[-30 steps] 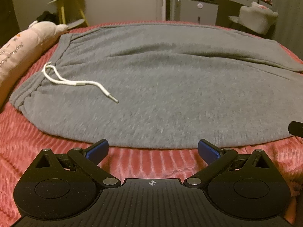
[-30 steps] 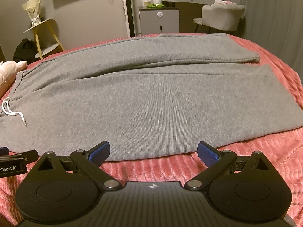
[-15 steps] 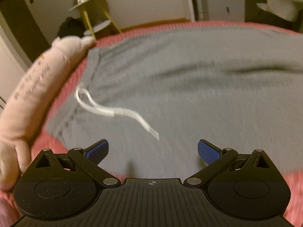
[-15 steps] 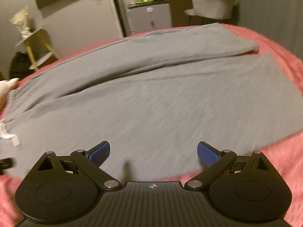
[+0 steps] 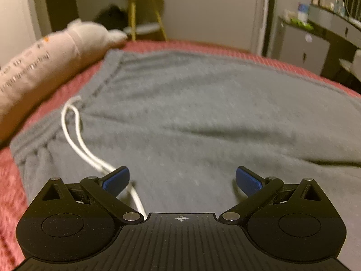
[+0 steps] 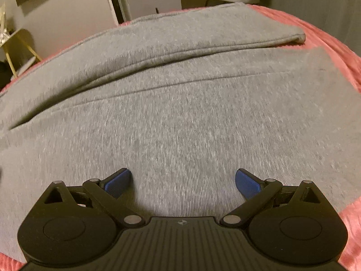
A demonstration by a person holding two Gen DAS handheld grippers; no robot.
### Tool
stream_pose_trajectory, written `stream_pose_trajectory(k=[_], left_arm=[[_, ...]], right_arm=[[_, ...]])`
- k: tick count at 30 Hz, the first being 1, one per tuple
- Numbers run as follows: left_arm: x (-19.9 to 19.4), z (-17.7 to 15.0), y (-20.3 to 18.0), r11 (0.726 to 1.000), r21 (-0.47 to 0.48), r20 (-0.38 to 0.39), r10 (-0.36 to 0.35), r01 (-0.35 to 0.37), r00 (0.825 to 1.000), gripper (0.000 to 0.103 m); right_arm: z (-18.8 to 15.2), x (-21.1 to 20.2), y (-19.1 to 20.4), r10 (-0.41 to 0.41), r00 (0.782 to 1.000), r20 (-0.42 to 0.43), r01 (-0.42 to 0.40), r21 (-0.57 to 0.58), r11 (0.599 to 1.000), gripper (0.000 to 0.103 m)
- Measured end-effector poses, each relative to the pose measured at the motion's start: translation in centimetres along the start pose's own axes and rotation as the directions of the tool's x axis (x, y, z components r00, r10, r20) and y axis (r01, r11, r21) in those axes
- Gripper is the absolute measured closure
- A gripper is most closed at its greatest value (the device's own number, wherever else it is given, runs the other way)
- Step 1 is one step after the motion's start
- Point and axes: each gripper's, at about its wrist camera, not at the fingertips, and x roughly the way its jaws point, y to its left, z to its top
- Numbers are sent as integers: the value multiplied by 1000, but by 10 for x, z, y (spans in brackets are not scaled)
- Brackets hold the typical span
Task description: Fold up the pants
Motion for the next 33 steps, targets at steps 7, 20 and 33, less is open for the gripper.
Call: stream_pose_trajectory(k=[7, 20, 33], left_arm=[[8, 2, 13, 997, -29, 276, 79, -74, 958, 0], [66, 8, 39, 986, -165, 146, -11, 36, 989, 0], [68, 2, 39, 985, -170, 162, 2, 26, 987, 0]], right_arm=[[37, -4, 11, 7, 1000, 8, -6, -30, 1000, 4], [302, 128, 20, -186, 975, 126, 150, 248, 957, 60], [316, 207, 13, -416, 909, 18, 388, 326, 862, 84]])
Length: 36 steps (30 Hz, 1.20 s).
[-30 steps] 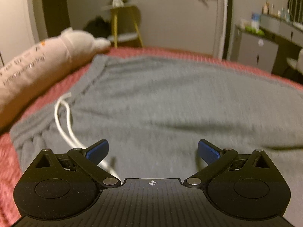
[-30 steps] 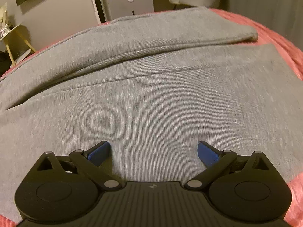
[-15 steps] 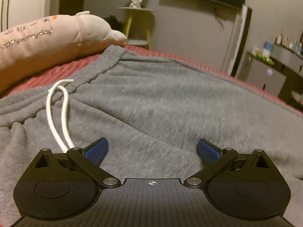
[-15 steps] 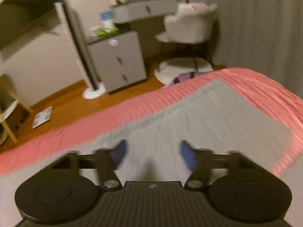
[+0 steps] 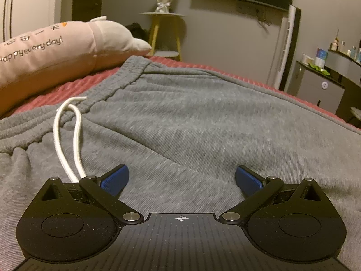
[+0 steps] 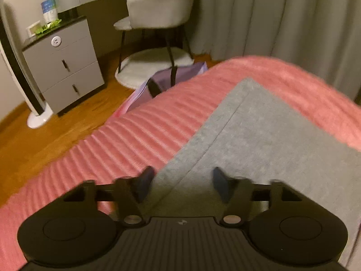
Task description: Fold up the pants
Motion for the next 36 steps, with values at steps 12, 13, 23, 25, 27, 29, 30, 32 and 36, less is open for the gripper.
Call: stream_pose_trajectory(k=[12, 13, 23, 25, 27, 29, 30, 32, 36], left_arm=[[0, 2, 2, 1000, -13, -8, -10, 10, 1000, 0], [0, 2, 2, 1000, -14, -8, -10, 10, 1000, 0], [-2, 1, 5, 998, -45, 1, -34, 34, 999, 0], [-2, 1, 7, 998, -56, 4, -41, 41, 999, 0], [-2, 1, 5, 998, -52, 4, -37, 37, 999, 0], [-2, 1, 5, 998, -47, 4, -32, 32, 999, 0], [-3, 0, 5, 998, -48, 6, -33, 33, 999, 0], [-2, 0, 6, 998, -51, 7, -34, 34, 999, 0], [-2, -1, 6, 998, -53, 9, -35, 36, 999, 0]], right_arm=[[-46, -121, -136, 215, 954, 210, -253, 172, 952, 96], [-60, -134, -153, 216, 950, 225, -260, 186, 948, 97], [-184, -143, -248, 180, 970, 164, -218, 255, 942, 85], [-175, -138, -257, 222, 959, 178, -272, 335, 902, 44], [-168, -132, -264, 254, 943, 213, -323, 415, 850, 23], [-162, -115, -272, 295, 933, 205, -359, 488, 796, 26], [-161, -104, -277, 318, 929, 189, -369, 534, 761, 38], [-160, -84, -284, 367, 913, 181, -396, 617, 680, 63], [-156, -67, -285, 439, 870, 224, -469, 647, 601, 66]])
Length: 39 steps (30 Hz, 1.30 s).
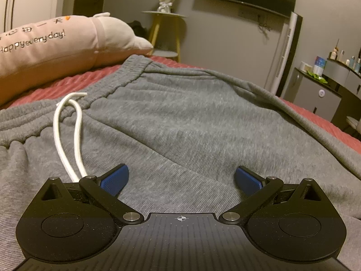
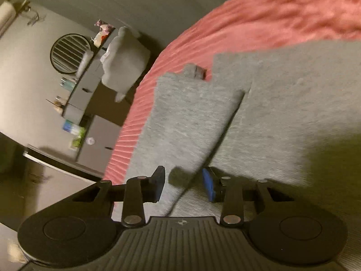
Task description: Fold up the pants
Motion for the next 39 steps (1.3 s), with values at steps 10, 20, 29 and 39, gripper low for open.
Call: stream_pose_trajectory(k=[10, 20, 29, 39], left_arm=[[2, -1, 2, 1000, -10, 7, -8, 8, 1000, 0], [-23, 61, 19, 930, -289, -74, -258, 227, 963, 0], [92, 148, -45, 889, -345, -269, -402, 302, 875, 25], [171, 154, -76, 895, -390, -380, -372, 218, 847, 46]], right_arm=[[6, 8, -17, 122, 992, 18, -123, 98, 988, 98], [-3, 12, -34, 118, 993, -1, -118, 86, 989, 98], [-4, 21, -35, 141, 990, -16, -140, 40, 989, 97], [-9, 20, -36, 130, 991, 1, -130, 25, 991, 97]])
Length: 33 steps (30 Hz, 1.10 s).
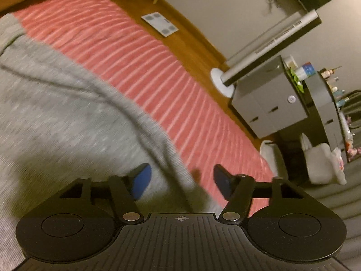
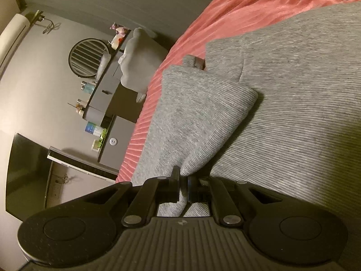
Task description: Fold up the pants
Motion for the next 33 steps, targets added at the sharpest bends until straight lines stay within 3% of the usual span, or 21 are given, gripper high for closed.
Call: stream_pose_trajectory(k=[1, 2, 3, 4, 6, 11, 14, 18, 21, 25, 28, 31, 32, 33], left_arm=[[5, 2, -3, 1000, 13, -17, 7, -6, 1000, 51], [7, 0, -5, 999, 24, -26, 37, -36, 999, 63], [9, 0, -5, 997, 28, -26, 73, -72, 997, 84], [8, -1, -5, 995, 25, -20, 96, -95, 995, 91], [-6, -5, 2, 999, -12, -7, 51, -51, 999, 96], [-63, -20, 10, 999, 16, 64, -51, 50, 997, 96], [-115, -38, 17, 993, 48, 99, -113, 109, 989, 96], [-187, -74, 45, 979, 48, 151, -204, 199, 967, 96], [-220, -106, 72, 973, 23, 147, -229, 228, 962, 96], [-233, -155, 101, 986, 50, 108, -161, 156, 981, 96], [-224, -189, 120, 998, 38, 58, -59, 57, 997, 96], [-221, -206, 122, 990, 134, 65, 29, -37, 997, 92], [-220, -204, 121, 989, 141, 76, 42, -53, 996, 79], [-221, -198, 124, 990, 126, 92, 47, -58, 995, 55]], right_arm=[[-1, 0, 1, -5, 1000, 5, 5, -1, 1000, 97], [-3, -1, 2, -10, 1000, 13, 10, -12, 1000, 97], [-5, -1, 5, -16, 1000, 23, 17, -26, 1000, 97], [-7, -1, 7, -23, 999, 32, 24, -38, 999, 97], [-10, -5, 11, -36, 998, 46, 38, -46, 998, 98], [-4, -32, 22, 11, 997, 79, -11, 1, 1000, 98], [1, -57, 40, 47, 993, 104, -44, -39, 998, 98], [8, -99, 48, 58, 988, 144, -47, -77, 996, 98], [18, -135, 39, 42, 980, 193, -28, -74, 997, 98], [29, -166, 10, -2, 979, 206, 4, -9, 1000, 98], [29, -166, -8, -111, 981, 156, 110, 15, 994, 98], [23, -159, -20, -204, 970, 132, 205, 7, 979, 94], [21, -157, -23, -214, 969, 126, 216, 0, 976, 93], [19, -155, -28, -217, 970, 113, 219, -3, 976, 85]])
